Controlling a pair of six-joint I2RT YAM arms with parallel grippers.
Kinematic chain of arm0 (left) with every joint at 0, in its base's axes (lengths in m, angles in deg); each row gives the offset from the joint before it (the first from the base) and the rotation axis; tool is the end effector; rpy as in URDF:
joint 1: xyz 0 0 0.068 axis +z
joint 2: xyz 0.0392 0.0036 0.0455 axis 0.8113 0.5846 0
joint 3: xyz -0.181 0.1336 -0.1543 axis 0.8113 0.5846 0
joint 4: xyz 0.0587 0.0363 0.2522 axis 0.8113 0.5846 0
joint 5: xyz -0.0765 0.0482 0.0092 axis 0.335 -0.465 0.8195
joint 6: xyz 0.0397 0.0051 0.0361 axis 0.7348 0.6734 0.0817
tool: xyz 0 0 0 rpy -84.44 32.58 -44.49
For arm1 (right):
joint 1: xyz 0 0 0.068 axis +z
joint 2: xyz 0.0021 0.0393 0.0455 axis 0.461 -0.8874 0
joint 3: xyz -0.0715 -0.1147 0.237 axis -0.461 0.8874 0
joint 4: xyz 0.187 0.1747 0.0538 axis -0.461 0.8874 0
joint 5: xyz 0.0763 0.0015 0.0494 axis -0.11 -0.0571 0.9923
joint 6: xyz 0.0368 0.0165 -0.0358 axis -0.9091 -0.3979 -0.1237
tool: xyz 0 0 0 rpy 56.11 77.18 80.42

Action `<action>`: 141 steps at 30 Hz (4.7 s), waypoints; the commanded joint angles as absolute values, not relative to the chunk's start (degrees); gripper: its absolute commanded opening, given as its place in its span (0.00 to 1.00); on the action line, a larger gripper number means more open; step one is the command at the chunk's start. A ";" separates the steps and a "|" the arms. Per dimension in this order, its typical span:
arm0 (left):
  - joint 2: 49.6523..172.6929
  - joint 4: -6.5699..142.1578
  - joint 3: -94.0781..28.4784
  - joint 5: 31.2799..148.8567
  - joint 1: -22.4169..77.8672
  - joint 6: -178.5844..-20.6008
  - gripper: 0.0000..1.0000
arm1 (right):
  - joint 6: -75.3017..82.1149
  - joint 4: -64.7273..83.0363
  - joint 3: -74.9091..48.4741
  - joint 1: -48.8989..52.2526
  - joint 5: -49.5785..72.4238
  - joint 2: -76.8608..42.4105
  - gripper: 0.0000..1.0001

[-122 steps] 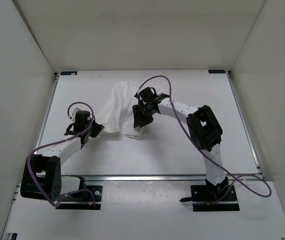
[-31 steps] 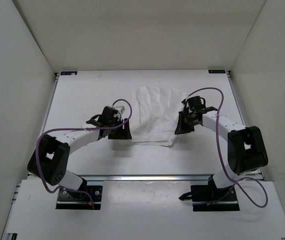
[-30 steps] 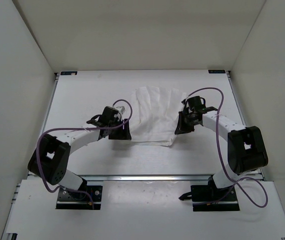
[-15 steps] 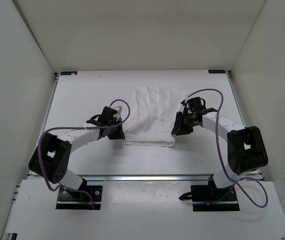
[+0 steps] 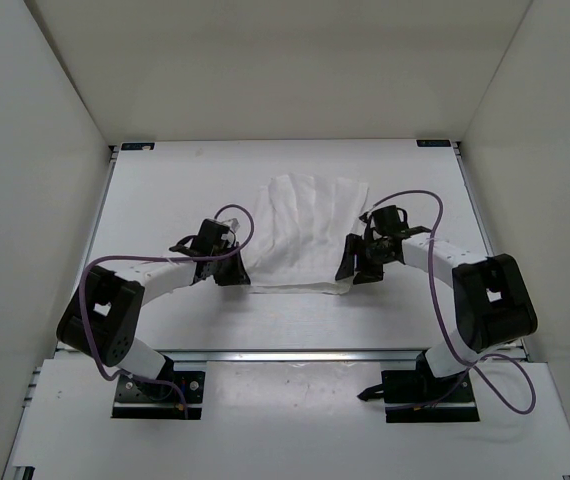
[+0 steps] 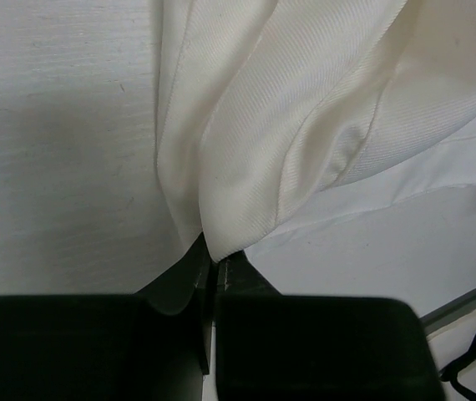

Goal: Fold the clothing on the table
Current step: Flatten the skirt out

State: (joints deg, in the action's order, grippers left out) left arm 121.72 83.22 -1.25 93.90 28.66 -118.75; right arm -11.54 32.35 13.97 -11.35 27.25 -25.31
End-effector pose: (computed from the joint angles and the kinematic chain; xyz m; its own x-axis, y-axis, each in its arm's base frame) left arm 0.2430 -0.1243 0.1519 -0.9281 -0.1101 -0.3557 0.0533 0.9061 -0.4196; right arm 0.2717 0.0933 0.1668 -0.9608 0.0767 -0.2664 -0.0676 0.8671 0.4935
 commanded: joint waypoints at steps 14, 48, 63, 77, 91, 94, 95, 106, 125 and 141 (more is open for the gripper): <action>118.04 89.84 -4.39 93.59 28.56 -116.93 0.00 | -11.67 31.13 11.72 -14.70 28.74 -23.08 0.00; 99.40 79.14 -30.18 86.38 36.91 -106.37 0.00 | -6.82 33.52 -23.30 -22.88 39.56 -10.32 0.00; 131.03 96.26 -77.50 89.37 38.07 -107.44 0.00 | -3.59 40.89 -57.59 -27.36 37.20 -28.94 0.01; 110.03 95.21 -43.76 86.72 34.27 -102.25 0.00 | -1.90 41.51 -37.74 -31.05 34.46 -18.48 0.00; 135.89 88.80 -82.11 92.53 47.28 -111.22 0.00 | -10.80 38.00 -77.25 -37.91 45.54 -43.65 0.00; 133.43 89.23 -76.85 91.48 45.88 -107.19 0.00 | -5.70 39.05 -69.71 -36.59 41.15 -39.17 0.00; 132.11 88.80 -75.78 91.04 45.35 -105.61 0.00 | -4.47 39.23 -66.12 -36.33 39.92 -37.33 0.00; 106.82 97.04 -40.64 81.90 38.06 -98.30 0.00 | 1.97 43.20 -22.53 -24.73 29.71 -14.49 0.00; 139.08 90.63 -69.74 94.72 44.03 -108.23 0.00 | 2.04 36.94 -55.01 -29.65 39.30 -38.59 0.00; 111.57 87.74 -35.22 89.37 38.41 -103.48 0.00 | 3.37 33.79 -12.03 -26.67 34.99 -11.43 0.00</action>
State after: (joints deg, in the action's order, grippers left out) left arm 119.42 85.21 -47.09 101.86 36.47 -107.06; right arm 2.21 34.91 -27.23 -25.21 44.25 -18.49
